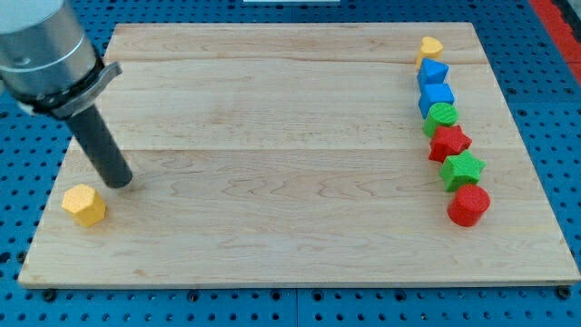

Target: Slide the blue cube slightly left

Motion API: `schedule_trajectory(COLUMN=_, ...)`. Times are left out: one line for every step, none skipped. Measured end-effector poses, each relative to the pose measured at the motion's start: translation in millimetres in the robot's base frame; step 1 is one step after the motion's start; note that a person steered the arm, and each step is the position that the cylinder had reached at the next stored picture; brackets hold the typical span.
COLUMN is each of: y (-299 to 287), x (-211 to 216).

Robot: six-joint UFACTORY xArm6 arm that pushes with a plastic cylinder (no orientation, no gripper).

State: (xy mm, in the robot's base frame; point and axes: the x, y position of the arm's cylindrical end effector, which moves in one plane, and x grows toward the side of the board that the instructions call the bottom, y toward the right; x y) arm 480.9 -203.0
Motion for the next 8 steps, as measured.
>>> schedule_trajectory(y=69, x=-80)
schedule_trajectory(y=127, x=-174)
schedule_trajectory(y=204, x=-252)
schedule_trajectory(y=230, x=-287)
schedule_trajectory(y=244, x=-288)
schedule_trajectory(y=271, x=-288)
schedule_trajectory(y=279, x=-289)
schedule_trajectory(y=326, x=-289)
